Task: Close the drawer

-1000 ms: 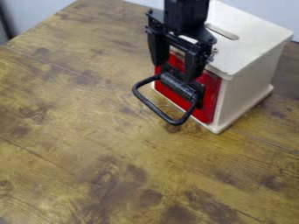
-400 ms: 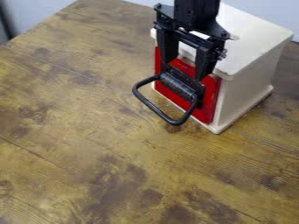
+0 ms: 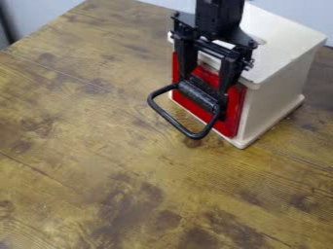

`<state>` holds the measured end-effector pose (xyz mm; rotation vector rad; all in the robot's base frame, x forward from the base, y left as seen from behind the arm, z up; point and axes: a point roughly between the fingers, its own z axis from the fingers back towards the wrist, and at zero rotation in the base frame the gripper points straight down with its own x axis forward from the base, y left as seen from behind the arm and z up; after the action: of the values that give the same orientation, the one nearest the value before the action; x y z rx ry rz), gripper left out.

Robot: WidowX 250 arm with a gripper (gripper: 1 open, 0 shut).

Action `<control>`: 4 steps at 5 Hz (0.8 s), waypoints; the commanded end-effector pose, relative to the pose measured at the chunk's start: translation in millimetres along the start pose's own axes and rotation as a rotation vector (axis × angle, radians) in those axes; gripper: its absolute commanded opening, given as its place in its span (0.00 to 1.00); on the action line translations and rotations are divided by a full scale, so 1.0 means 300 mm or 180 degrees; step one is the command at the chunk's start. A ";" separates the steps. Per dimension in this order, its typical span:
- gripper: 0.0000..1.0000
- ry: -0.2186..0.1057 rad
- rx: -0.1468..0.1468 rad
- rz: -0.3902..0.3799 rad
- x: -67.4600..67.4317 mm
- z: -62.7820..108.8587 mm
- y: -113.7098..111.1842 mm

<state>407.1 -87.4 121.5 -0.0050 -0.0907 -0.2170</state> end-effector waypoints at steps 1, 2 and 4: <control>1.00 -0.0333 0.0027 0.0160 -0.009 0.111 0.027; 1.00 -0.0394 0.0025 0.0173 -0.013 0.130 0.032; 1.00 -0.0362 -0.0013 0.0182 0.001 0.125 0.027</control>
<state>401.0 -84.8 123.2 -0.0087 -0.1057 -0.1726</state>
